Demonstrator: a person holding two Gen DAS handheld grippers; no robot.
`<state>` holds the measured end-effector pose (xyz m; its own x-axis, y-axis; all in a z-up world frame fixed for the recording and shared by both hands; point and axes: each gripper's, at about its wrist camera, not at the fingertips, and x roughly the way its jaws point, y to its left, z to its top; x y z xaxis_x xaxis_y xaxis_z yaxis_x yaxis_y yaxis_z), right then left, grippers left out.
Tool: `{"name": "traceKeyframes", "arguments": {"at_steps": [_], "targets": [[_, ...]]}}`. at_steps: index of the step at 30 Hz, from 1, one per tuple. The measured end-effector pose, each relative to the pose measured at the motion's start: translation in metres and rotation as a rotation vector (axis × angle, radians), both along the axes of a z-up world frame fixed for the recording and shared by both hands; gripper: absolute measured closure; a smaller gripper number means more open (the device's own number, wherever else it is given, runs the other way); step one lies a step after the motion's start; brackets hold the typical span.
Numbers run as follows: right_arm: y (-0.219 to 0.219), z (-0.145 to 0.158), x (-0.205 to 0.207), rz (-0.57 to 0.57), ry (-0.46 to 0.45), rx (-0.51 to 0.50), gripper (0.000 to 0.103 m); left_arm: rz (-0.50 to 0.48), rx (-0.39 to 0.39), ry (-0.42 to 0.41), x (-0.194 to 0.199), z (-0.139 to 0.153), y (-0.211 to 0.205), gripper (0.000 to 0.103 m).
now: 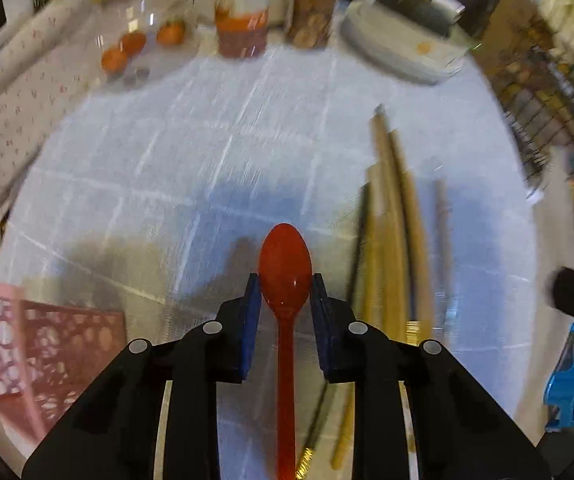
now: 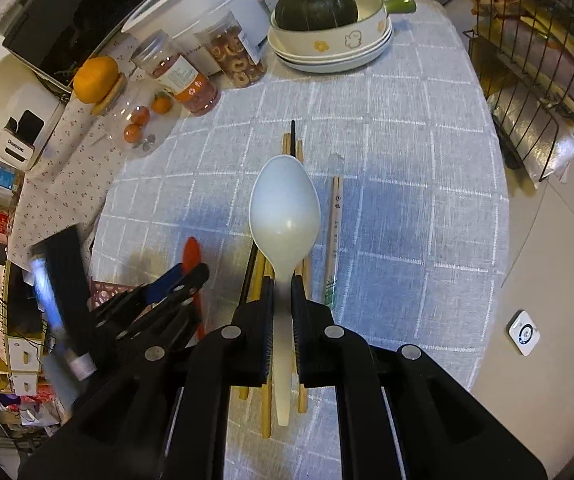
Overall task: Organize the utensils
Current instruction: 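Lift the red spoon into the pink holder with the left tool while the right carries the white spoon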
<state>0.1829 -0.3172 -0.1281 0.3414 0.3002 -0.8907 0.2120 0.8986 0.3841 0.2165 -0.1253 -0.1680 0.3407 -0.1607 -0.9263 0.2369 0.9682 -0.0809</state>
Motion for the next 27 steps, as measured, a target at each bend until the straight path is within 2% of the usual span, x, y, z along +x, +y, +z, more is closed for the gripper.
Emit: {"name": "traceKeyframes", "arguments": {"at_steps": [9, 12, 15, 17, 20, 23, 27], "targets": [[0.016, 0.011, 0.004, 0.004, -0.063, 0.0, 0.094, -0.017, -0.175, -0.199, -0.036, 0.102, 0.017, 0.08], [0.028, 0.021, 0.005, 0.011, -0.135, 0.011, 0.094, 0.011, -0.237, -0.337, -0.039, 0.142, 0.047, 0.08], [0.041, 0.032, 0.005, 0.022, -0.207, 0.019, 0.094, 0.069, -0.217, -0.525, -0.036, 0.167, 0.079, 0.079], [0.049, 0.038, 0.005, 0.03, -0.246, 0.026, 0.094, 0.105, -0.224, -0.604, -0.031, 0.171, 0.1, 0.079], [0.059, 0.045, 0.005, 0.038, -0.299, 0.037, 0.094, 0.169, -0.275, -0.674, -0.025, 0.165, 0.128, 0.079], [0.068, 0.05, 0.004, 0.045, -0.342, 0.041, 0.094, 0.171, -0.233, -0.747, -0.029, 0.155, 0.134, 0.079], [0.081, 0.053, 0.004, 0.06, -0.381, 0.022, 0.094, 0.177, -0.198, -0.754, -0.034, 0.134, 0.137, 0.079]]}}
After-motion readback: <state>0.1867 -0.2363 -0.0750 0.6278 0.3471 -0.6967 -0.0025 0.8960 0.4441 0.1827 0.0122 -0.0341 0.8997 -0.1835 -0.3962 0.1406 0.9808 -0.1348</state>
